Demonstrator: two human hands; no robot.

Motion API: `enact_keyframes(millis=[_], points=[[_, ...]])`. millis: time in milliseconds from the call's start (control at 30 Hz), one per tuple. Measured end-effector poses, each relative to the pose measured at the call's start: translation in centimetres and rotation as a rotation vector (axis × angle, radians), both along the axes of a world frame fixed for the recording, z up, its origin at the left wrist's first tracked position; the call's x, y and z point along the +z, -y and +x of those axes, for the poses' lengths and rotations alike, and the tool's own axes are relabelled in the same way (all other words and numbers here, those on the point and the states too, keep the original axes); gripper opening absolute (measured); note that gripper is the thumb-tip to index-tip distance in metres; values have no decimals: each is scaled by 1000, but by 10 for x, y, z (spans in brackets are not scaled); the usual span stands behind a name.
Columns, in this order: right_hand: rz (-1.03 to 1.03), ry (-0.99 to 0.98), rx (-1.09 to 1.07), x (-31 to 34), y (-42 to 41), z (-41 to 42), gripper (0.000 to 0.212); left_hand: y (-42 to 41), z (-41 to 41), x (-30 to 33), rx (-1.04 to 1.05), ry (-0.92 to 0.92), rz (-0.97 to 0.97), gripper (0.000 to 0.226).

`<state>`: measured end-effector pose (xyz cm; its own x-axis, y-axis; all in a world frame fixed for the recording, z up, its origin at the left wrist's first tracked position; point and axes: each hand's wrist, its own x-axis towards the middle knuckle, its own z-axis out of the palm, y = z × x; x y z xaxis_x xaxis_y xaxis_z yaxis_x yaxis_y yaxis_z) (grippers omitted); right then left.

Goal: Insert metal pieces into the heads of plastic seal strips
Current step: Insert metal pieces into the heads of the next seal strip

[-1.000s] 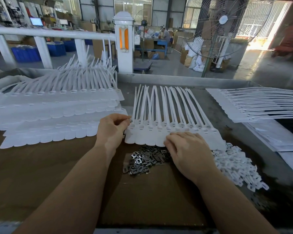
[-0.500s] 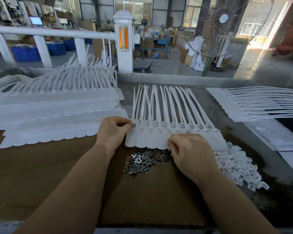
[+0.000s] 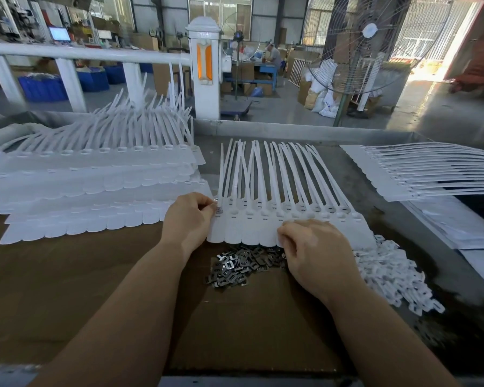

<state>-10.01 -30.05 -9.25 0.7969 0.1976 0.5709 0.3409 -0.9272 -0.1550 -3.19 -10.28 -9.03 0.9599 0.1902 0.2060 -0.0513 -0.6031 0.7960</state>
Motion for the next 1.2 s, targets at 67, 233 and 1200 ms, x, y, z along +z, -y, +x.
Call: enact_keyframes(millis=[67, 233, 1200], points=[[-1, -5, 2, 0, 0, 0, 11, 1, 0, 0, 11, 19, 64, 15], [1, -3, 11, 1, 0, 0, 11, 1, 1, 1, -2, 27, 165, 16], [22, 2, 36, 2, 0, 0, 7, 9, -27, 23, -687, 74, 165, 19]])
